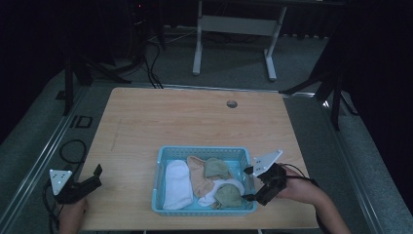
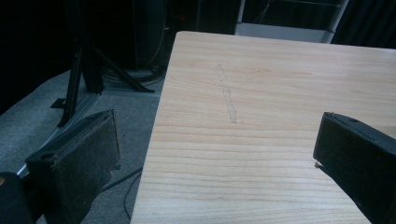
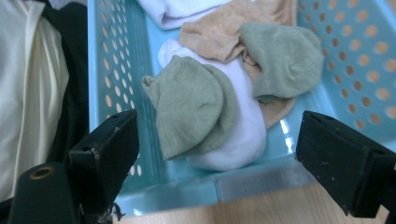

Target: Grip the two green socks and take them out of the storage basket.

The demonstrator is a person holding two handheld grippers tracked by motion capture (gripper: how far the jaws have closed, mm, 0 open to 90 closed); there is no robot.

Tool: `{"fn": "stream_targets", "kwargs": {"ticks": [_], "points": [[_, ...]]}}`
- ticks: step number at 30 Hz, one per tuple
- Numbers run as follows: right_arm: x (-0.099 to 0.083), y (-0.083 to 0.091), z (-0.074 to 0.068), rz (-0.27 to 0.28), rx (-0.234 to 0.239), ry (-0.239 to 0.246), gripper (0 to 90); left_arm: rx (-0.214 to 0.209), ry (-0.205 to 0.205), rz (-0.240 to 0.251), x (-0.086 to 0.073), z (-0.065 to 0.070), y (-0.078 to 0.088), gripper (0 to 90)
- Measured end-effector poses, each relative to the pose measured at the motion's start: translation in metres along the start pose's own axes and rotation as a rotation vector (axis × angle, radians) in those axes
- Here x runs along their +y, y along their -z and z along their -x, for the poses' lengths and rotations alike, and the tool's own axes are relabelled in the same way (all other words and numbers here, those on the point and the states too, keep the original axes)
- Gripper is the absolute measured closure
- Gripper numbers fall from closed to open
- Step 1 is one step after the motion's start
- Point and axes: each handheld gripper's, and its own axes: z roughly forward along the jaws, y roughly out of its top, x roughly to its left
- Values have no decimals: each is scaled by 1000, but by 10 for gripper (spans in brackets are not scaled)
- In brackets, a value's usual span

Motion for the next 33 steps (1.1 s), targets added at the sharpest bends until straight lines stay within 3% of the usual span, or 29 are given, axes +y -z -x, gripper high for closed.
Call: {"fn": "stream_targets", "kwargs": {"ticks": [4,14,26,29,32,33], "points": [[7,-13,-1,-56,21,38,208,-2,1,1,0,0,0,7],[22,-42,-5,-161,61,101,247,-4,2,1,0,0,0,7],[31,-69,-9,-279,66,150,326,-6,2,2,0,0,0,7],[32,-71,-11,-291,43,167,458,-6,2,1,0,-1,0,7],[34,-67,-11,-279,42,173,738,-5,1,1,0,0,0,7],[35,-64,-12,-280,31,176,793,-5,1,1,0,0,0,7]]}}
